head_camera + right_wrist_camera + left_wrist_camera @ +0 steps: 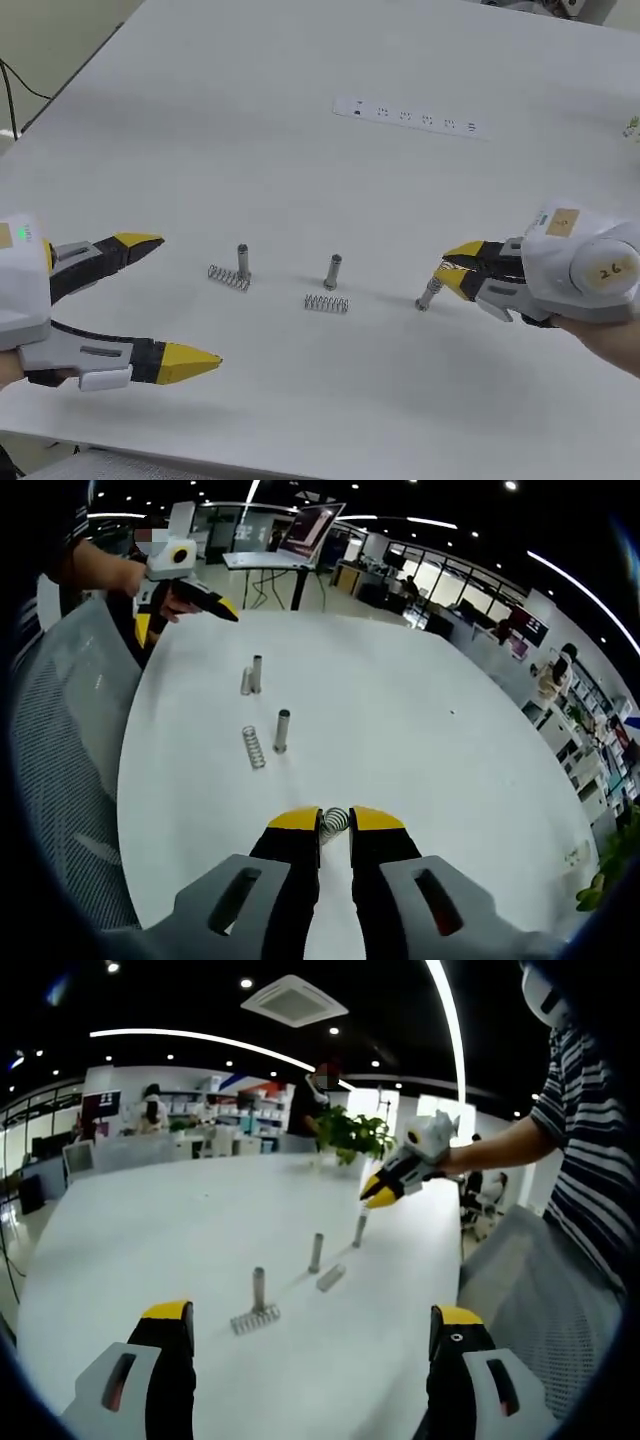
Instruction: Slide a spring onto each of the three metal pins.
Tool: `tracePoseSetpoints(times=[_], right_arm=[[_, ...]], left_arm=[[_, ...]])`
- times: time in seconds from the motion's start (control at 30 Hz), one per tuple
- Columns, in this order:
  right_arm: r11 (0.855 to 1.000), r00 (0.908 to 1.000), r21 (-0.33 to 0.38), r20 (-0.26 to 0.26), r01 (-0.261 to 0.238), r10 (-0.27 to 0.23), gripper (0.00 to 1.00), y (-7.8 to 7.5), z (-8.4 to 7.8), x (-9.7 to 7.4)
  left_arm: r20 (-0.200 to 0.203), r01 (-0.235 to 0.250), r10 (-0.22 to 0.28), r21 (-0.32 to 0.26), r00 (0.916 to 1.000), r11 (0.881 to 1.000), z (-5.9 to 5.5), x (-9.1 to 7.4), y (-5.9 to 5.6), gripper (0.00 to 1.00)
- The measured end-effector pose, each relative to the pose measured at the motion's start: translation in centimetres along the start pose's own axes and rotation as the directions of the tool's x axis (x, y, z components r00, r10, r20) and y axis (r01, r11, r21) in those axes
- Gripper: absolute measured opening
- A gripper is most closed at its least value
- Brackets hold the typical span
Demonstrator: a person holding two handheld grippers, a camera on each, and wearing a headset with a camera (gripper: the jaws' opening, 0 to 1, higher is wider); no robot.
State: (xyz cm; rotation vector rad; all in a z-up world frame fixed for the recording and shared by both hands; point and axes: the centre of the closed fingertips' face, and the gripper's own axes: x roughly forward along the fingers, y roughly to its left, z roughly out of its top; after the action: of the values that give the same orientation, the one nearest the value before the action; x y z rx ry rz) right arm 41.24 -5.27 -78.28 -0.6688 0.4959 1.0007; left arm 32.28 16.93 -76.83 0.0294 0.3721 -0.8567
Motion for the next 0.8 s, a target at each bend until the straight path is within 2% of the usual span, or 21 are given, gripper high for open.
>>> tracePoseSetpoints(times=[0.47,0.8], right_arm=[[1.000,0.9977,0.013,-0.064,-0.021,0.022,0.08,0.3,-2.1,1.8],[0.999,0.9967,0.037,-0.076,-0.025,0.028,0.08,0.5,-2.7,2.3]], left_arm=[[-0.004,-0.003,0.003,-0.004,1.0000,1.000,-0.3,-0.1,0.1,0.95],[-0.005,0.000,0.000,-0.008,1.0000,1.000,-0.4,-0.1,0.0,0.94]])
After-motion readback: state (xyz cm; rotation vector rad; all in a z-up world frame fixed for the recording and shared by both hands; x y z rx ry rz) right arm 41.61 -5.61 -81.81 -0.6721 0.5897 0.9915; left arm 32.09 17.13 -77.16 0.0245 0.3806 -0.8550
